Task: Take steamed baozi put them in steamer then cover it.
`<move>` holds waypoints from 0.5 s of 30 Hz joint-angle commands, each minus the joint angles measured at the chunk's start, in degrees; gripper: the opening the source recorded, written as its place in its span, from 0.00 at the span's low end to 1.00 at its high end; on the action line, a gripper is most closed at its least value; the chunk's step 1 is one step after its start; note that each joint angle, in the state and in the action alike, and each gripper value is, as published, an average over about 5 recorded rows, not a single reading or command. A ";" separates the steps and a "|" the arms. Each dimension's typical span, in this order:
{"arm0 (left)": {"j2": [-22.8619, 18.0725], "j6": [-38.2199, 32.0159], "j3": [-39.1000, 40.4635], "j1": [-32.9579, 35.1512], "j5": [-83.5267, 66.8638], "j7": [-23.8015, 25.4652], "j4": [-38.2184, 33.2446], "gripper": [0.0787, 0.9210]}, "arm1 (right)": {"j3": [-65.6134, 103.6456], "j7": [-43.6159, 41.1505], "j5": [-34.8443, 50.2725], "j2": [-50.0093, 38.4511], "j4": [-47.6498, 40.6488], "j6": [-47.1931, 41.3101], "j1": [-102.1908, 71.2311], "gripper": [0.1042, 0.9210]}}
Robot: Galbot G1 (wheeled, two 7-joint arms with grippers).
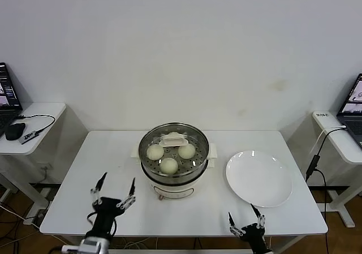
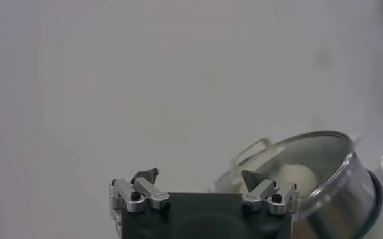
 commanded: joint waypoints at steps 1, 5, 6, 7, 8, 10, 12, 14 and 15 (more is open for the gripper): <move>-4.06 -9.97 -6.51 9.31 -12.43 -0.19 7.67 0.88 | -1.65 1.72 6.05 -5.43 4.73 0.45 -4.02 0.88; -5.39 -10.91 -6.87 10.10 -10.67 1.50 8.86 0.88 | -1.96 1.89 6.35 -5.43 4.93 0.82 -4.69 0.88; -5.72 -11.09 -6.75 10.20 -10.11 1.90 8.92 0.88 | -2.09 1.96 6.36 -5.29 4.87 0.88 -4.78 0.88; -6.00 -11.24 -6.59 10.33 -9.52 2.31 8.90 0.88 | -2.21 2.03 6.34 -5.13 4.81 0.94 -4.84 0.88; -6.24 -11.43 -6.41 10.48 -8.95 2.68 8.82 0.88 | -2.29 2.10 6.32 -4.97 4.79 0.99 -4.89 0.88; -6.68 -11.72 -6.08 10.79 -8.01 3.29 8.56 0.88 | -2.36 2.16 6.31 -4.75 4.88 1.06 -5.05 0.88; -6.94 -11.92 -5.94 10.97 -7.48 3.67 8.43 0.88 | -2.32 2.06 6.35 -4.70 5.08 1.09 -5.23 0.88; -7.05 -12.15 -5.88 11.11 -7.05 3.98 8.49 0.88 | -2.27 1.87 6.39 -4.74 5.24 1.10 -5.41 0.88; -7.05 -12.27 -5.84 11.19 -6.83 4.13 8.57 0.88 | -2.26 1.78 6.41 -4.76 5.29 1.09 -5.48 0.88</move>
